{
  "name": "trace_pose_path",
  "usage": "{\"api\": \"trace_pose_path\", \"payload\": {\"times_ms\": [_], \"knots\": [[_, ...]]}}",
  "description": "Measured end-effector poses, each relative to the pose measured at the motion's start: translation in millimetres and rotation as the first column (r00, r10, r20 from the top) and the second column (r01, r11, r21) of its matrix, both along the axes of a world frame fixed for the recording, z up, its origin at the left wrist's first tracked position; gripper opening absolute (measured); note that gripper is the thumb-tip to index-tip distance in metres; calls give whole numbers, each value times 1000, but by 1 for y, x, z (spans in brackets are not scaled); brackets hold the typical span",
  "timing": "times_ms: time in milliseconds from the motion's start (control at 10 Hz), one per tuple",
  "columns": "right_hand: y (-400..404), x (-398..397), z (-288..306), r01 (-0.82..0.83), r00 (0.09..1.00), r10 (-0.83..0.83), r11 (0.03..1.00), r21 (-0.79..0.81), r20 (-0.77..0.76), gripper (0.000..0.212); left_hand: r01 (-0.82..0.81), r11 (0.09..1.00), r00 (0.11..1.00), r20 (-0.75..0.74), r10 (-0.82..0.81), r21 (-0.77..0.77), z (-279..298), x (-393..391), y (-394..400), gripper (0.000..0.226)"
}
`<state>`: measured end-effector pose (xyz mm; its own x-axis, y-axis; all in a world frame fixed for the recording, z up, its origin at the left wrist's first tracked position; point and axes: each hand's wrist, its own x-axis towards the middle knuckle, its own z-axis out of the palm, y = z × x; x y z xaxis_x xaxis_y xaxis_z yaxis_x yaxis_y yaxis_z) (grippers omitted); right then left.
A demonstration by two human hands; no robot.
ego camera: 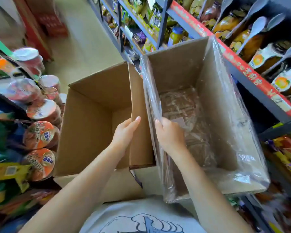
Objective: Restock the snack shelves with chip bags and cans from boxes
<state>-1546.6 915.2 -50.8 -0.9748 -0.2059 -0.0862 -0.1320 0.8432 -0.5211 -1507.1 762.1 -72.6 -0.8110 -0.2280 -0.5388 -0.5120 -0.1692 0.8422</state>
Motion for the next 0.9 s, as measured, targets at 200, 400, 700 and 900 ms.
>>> {"api": "trace_pose_path", "payload": {"times_ms": [200,400,700,900], "knots": [[-39,-137,-9,-113,988,117,993,-43,99,46,-161,986,986,50,159,34,-17,-107,-41,72],[-82,-249,-19,-206,964,213,977,-61,158,46,-266,964,961,80,266,-12,-28,-203,-68,63],[-178,-452,-52,-338,898,359,933,-123,256,46,-413,891,896,89,434,-191,-37,-379,-133,50],[-268,-564,-42,-218,804,369,913,-346,467,41,-384,875,908,53,416,-295,-22,-488,-209,52]]}}
